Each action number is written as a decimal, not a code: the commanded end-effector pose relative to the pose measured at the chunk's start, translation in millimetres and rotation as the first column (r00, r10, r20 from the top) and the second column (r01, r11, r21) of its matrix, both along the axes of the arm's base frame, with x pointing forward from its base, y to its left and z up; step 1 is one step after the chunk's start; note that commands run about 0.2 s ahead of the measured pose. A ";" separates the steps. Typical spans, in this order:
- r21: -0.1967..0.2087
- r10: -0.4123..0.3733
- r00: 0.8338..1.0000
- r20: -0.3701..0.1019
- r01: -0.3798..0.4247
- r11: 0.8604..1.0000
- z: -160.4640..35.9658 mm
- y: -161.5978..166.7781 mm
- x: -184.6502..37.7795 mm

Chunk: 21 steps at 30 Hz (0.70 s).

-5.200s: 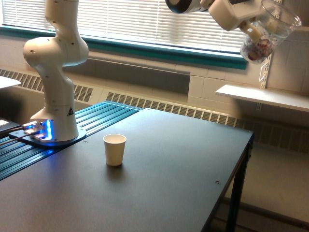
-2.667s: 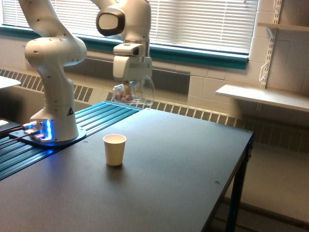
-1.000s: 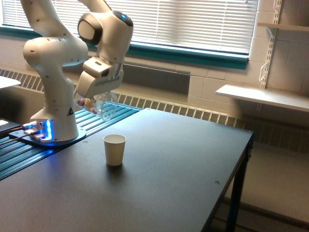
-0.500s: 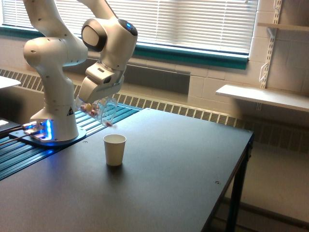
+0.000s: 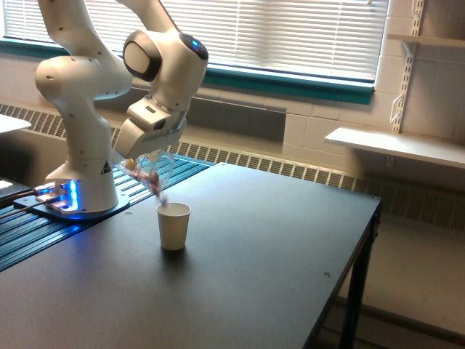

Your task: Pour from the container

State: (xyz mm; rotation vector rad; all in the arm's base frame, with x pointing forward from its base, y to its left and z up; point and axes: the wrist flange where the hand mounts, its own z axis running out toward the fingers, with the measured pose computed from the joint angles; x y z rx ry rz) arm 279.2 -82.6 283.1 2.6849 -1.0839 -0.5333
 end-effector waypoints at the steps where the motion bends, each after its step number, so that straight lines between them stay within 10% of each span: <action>1: -0.002 -0.011 1.000 -0.002 0.011 1.000 -1.0 1.4 2.7; 21: -0.047 -0.008 1.000 0.015 0.009 0.999 0.7 4.1 8.2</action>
